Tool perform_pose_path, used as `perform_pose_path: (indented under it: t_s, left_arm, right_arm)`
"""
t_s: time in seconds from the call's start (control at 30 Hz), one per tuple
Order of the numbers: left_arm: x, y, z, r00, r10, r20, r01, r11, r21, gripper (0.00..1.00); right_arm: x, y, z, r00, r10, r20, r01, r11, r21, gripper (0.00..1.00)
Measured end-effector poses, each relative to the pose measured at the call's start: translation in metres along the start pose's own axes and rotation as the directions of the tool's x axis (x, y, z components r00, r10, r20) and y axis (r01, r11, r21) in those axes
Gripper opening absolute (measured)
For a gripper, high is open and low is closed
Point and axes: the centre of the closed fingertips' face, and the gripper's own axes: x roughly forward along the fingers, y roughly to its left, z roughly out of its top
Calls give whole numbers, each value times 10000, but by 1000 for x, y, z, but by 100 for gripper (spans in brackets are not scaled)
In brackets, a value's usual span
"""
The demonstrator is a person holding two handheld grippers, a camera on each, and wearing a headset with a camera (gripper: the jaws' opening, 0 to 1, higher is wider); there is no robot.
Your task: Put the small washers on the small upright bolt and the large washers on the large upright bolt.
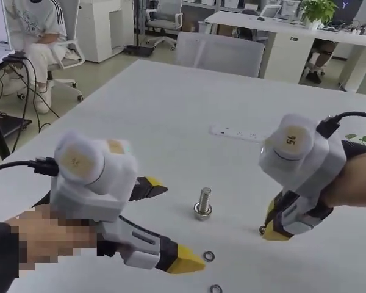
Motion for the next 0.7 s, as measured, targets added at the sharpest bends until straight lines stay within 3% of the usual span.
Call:
perform_pose_path:
  t_s: [0.4,0.7]
  left_arm:
    - [6,-7,10,9998,-201,35,201,9996,193,86]
    - [22,-19,16,9983,-569,106,567,9981,235,86]
  right_arm:
    - [-13,-8,-13,9996,-280,-56,281,9992,299,14]
    - [-23,-21,-23,9981,-607,-104,612,9967,528,14]
